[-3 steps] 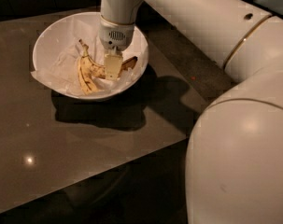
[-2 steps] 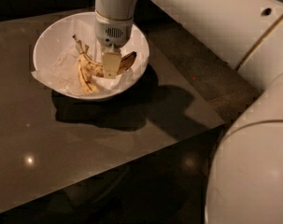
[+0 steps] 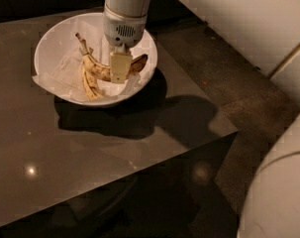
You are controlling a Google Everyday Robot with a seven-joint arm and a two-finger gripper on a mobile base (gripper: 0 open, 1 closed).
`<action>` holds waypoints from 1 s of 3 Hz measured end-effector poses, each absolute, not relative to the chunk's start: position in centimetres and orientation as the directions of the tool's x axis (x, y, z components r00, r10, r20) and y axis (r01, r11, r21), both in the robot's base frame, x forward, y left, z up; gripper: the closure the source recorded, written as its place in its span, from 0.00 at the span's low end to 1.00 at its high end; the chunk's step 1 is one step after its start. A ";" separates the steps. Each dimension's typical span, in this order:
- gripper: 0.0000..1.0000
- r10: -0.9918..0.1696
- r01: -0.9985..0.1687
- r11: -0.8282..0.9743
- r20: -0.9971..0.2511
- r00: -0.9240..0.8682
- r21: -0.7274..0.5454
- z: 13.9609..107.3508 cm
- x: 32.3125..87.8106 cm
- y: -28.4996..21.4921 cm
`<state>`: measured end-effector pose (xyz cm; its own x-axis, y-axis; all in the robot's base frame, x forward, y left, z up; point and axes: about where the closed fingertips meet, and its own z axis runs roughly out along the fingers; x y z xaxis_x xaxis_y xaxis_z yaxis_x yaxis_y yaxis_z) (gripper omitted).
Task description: Pick banana from white bowl
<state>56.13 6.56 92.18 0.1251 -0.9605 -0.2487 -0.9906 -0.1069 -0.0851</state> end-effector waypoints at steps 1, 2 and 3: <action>1.00 -0.941 -0.985 -0.149 -0.294 0.169 -0.090 93.8 52.2 6.2; 1.00 -0.922 -0.976 -0.191 -0.322 0.215 -0.103 94.2 48.1 5.6; 1.00 -0.922 -0.976 -0.194 -0.320 0.216 -0.099 93.8 47.7 5.5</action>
Offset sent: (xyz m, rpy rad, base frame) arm -0.1352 -0.0251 0.0171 0.1015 -0.0006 0.1480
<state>47.73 5.50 93.83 0.2162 -0.9223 -0.3203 -0.9759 -0.1944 -0.0991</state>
